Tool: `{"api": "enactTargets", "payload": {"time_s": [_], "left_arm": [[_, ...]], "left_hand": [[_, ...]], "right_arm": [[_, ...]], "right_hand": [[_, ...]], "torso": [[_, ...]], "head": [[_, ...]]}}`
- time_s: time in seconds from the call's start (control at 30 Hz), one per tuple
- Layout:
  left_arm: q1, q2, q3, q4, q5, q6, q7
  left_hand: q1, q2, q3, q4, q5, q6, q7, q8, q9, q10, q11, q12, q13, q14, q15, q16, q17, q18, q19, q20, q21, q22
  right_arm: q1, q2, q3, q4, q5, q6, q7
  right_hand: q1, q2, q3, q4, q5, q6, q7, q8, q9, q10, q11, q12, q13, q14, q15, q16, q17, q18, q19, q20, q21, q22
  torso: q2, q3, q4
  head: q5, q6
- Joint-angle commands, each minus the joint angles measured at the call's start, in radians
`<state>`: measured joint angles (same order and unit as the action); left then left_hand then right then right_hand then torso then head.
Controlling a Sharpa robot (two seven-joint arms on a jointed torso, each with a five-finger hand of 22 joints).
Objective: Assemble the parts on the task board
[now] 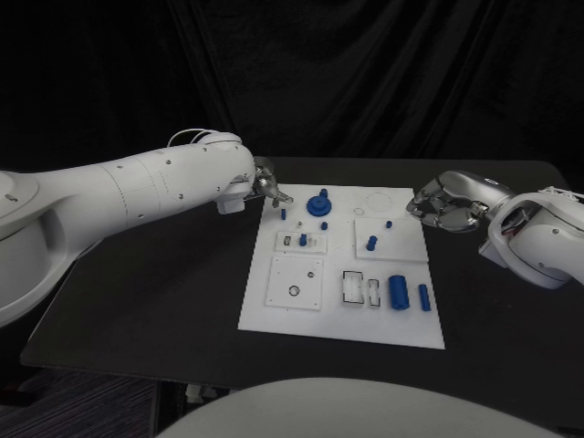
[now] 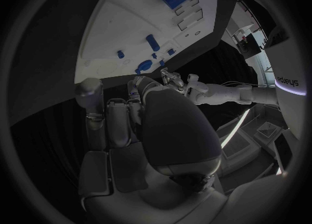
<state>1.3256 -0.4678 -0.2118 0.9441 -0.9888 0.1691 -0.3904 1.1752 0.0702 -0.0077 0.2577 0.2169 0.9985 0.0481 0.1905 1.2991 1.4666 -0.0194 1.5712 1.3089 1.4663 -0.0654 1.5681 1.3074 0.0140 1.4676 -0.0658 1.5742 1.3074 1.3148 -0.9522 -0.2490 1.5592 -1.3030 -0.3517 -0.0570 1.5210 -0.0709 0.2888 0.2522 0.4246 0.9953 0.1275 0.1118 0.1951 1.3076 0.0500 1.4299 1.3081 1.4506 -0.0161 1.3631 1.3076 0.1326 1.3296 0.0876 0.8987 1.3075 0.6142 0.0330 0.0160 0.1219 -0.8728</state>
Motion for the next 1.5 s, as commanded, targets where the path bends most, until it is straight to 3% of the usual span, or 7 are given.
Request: {"api": "enactTargets", "payload": {"time_s": [0.03, 1.5], "left_arm": [[-0.004, 0.004, 0.001, -0.006, -0.002, 0.019, 0.018], [-0.027, 0.033, 0.001, -0.048, -0.002, 0.061, 0.007]], "left_hand": [[0.006, 0.0, -0.002, -0.006, 0.004, -0.008, 0.001, -0.007, -0.001, 0.104, 0.005, 0.0, 0.262, 0.105, 0.009, 0.003, 0.263, -0.014, 0.103, 0.007, -0.003, 0.263], [0.017, 0.008, 0.005, -0.013, 0.017, -0.012, 0.003, -0.01, -0.003, 0.104, 0.006, 0.0, 0.262, 0.105, 0.01, 0.003, 0.263, -0.014, 0.103, 0.008, -0.003, 0.263]], "right_arm": [[-0.002, -0.003, 0.001, 0.0, 0.007, -0.04, 0.028], [-0.007, -0.002, 0.001, -0.002, 0.008, -0.03, 0.023]], "right_hand": [[0.003, 0.003, 0.005, -0.002, 0.006, 0.006, -0.001, 0.004, 0.002, 0.002, -0.002, 0.004, 0.026, 0.008, -0.003, 0.005, 0.031, -0.012, 0.007, 0.001, 0.007, 0.106], [0.001, 0.002, 0.008, -0.003, 0.019, 0.006, -0.001, 0.003, 0.002, 0.005, -0.002, 0.006, 0.028, 0.009, -0.003, 0.007, 0.033, -0.013, 0.01, 0.0, 0.016, 0.107]], "torso": [[-0.001, 0.0, 0.0009], [-0.001, 0.0003, 0.0016]], "head": [[-0.001, 0.0], [-0.002, 0.0]]}}
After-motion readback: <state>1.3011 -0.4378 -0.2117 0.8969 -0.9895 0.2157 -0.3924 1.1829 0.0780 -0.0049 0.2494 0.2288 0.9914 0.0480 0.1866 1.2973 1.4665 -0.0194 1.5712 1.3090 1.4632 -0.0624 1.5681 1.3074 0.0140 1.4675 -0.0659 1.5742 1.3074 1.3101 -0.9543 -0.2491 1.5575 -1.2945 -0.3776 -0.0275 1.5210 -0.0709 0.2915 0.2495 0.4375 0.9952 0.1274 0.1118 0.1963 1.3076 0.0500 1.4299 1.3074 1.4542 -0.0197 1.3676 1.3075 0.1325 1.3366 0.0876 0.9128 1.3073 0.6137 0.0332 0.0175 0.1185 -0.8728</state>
